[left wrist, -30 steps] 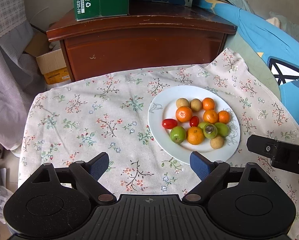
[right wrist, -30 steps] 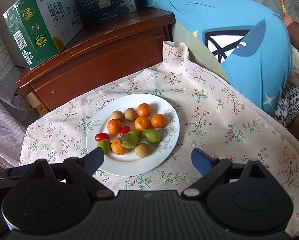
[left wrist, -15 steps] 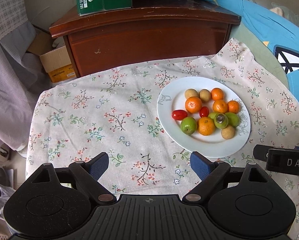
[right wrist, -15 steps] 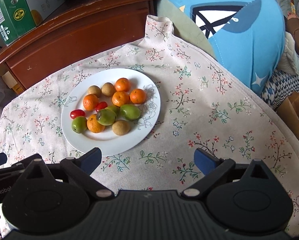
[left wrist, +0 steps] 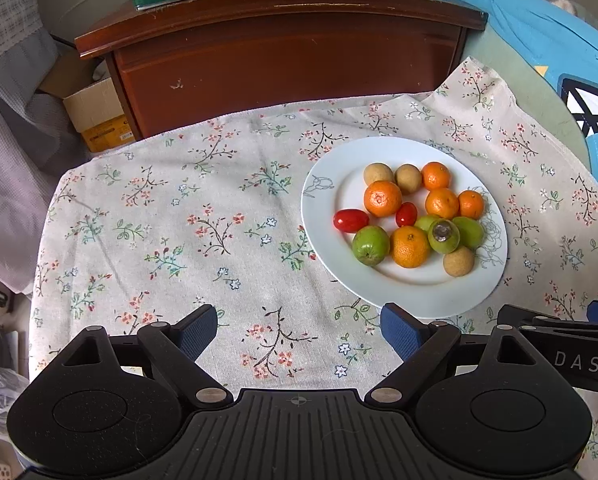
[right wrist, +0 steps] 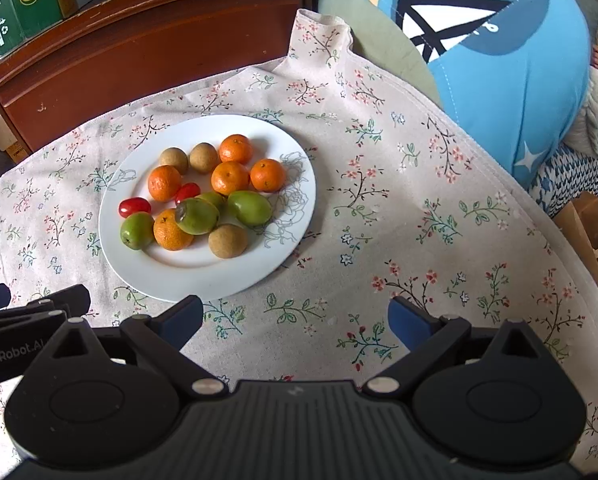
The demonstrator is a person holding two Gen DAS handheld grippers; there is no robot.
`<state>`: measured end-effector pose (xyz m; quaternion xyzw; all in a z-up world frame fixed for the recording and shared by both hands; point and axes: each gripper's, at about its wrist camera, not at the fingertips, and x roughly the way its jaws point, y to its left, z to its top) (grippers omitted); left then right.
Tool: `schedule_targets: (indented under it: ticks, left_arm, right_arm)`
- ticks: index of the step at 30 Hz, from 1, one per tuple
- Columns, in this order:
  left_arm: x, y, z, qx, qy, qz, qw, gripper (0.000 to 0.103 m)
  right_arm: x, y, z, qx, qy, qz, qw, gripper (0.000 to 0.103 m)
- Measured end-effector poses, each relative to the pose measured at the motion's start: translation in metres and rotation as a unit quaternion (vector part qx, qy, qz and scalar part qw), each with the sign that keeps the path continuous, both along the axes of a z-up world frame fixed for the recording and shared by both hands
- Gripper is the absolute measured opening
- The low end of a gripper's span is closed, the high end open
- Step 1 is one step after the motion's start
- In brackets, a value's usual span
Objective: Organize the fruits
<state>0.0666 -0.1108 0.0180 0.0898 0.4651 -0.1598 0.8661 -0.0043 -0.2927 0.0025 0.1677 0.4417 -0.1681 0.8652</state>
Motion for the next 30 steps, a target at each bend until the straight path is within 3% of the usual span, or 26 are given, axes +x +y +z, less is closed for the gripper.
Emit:
schedule_targets:
  ticks: [30]
  left_arm:
    - [-0.0001, -0.0055, -0.0039, 0.018, -0.006, 0.002, 0.9998, 0.09]
  right_arm:
    - [0.0064, 0.0033, -0.0081, -0.018, 0.012, 0.007, 1.0, 0.098]
